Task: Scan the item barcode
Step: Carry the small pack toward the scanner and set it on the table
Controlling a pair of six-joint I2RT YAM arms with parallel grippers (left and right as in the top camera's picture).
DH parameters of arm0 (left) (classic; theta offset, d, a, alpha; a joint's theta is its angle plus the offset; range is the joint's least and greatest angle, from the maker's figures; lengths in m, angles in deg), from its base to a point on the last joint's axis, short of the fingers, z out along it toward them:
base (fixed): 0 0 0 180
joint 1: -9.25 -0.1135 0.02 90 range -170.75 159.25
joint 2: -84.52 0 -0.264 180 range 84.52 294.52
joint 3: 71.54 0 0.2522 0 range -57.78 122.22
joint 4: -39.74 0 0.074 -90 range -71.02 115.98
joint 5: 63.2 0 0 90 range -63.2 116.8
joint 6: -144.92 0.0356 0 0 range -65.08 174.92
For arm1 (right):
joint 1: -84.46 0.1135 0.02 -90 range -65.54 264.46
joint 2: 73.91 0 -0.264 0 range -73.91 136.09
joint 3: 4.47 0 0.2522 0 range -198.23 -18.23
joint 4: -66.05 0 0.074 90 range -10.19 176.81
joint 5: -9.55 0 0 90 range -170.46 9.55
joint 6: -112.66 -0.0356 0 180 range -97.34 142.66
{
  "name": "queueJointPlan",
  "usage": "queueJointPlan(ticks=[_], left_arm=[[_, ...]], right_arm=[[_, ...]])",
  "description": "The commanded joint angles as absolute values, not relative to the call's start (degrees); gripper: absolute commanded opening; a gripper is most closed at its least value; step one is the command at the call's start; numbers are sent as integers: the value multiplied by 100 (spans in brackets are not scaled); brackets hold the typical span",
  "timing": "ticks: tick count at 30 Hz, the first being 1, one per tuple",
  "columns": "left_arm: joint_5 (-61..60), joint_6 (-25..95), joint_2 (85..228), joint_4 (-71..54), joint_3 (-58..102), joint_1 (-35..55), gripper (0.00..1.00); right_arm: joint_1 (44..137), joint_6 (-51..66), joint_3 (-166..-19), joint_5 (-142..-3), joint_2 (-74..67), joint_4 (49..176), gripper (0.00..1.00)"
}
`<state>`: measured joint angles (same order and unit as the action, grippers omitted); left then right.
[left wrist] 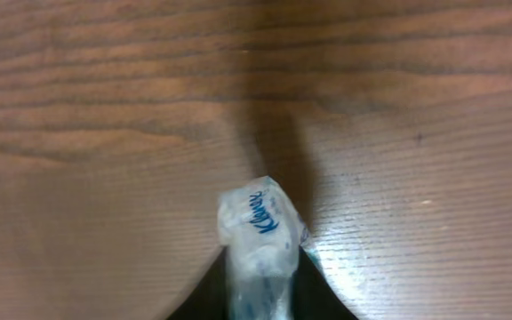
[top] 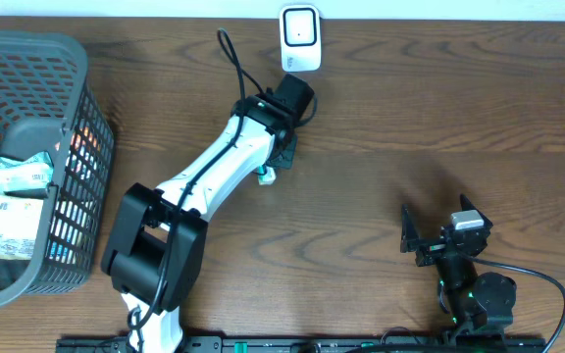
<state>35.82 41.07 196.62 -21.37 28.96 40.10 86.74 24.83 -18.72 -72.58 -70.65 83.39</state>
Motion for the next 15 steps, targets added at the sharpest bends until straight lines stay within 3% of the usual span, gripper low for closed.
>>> queueJointPlan(ticks=[1, 3, 5, 15], left_arm=[[3816, 4245, 19762, -2109, 2864, 4025, 56], [3800, 4247, 19762, -2065, 2875, 4025, 78], [3800, 4247, 19756, -2059, 2899, 4025, 91], [4001, 4758, 18726, -2526, 3897, 3859, 95]], right_arm=[[8707, 2553, -1854, -7284, -7091, 8345, 99], [8707, 2551, -1854, -7284, -7091, 8345, 99], [8707, 2553, -1854, -7282, -7091, 8345, 99], [8707, 2553, -1854, -7284, -7091, 8345, 99]])
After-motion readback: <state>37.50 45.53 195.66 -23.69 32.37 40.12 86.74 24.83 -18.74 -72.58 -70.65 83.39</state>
